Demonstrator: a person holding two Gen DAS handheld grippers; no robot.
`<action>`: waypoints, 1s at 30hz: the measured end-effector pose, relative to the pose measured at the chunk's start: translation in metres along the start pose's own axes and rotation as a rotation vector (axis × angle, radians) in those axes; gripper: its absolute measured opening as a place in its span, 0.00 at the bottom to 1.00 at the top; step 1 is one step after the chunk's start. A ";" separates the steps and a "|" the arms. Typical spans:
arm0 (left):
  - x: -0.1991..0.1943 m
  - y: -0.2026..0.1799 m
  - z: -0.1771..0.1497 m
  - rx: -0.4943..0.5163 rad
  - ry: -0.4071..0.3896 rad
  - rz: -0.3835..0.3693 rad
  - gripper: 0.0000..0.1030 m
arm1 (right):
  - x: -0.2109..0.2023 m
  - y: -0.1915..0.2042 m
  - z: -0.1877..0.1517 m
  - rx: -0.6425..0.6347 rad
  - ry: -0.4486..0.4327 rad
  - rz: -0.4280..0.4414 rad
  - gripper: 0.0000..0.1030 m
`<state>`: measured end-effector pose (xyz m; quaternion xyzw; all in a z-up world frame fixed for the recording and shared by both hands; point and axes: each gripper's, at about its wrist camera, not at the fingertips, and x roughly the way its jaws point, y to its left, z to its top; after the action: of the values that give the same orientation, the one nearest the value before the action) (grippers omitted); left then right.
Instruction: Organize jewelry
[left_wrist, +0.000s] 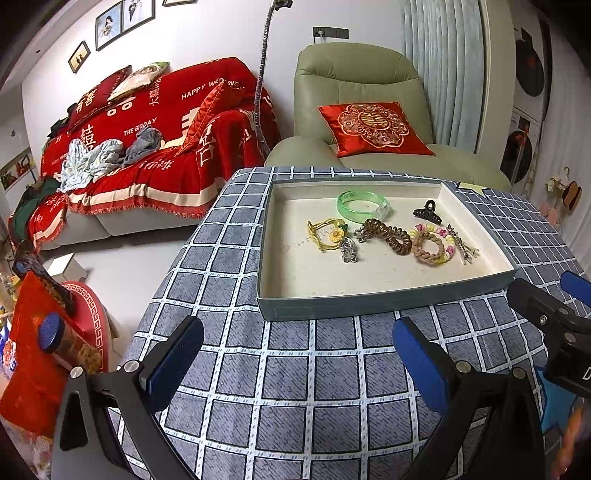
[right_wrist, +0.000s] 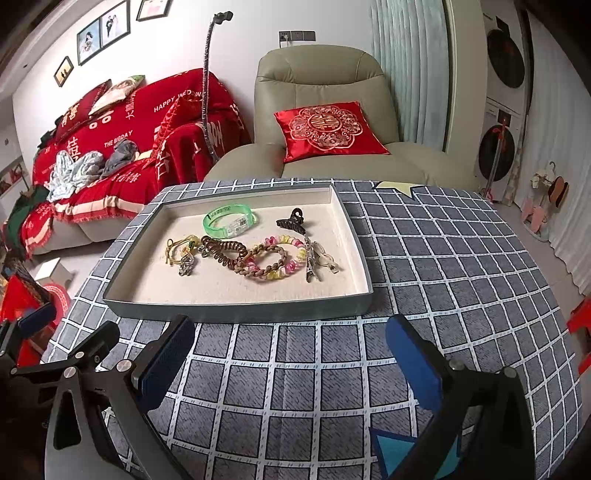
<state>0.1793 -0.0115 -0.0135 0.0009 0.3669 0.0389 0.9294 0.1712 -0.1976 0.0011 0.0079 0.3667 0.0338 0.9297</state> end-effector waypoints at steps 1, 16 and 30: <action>0.000 0.000 0.000 0.000 0.000 0.001 1.00 | 0.000 0.000 0.000 -0.003 -0.001 -0.004 1.00; 0.000 -0.001 0.000 0.006 0.003 -0.004 1.00 | -0.004 0.007 0.001 -0.049 -0.013 -0.036 1.00; -0.001 -0.001 0.001 0.005 0.000 -0.003 1.00 | -0.007 0.010 0.001 -0.055 -0.015 -0.034 1.00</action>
<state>0.1794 -0.0128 -0.0122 0.0024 0.3671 0.0364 0.9295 0.1666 -0.1879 0.0071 -0.0237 0.3586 0.0281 0.9328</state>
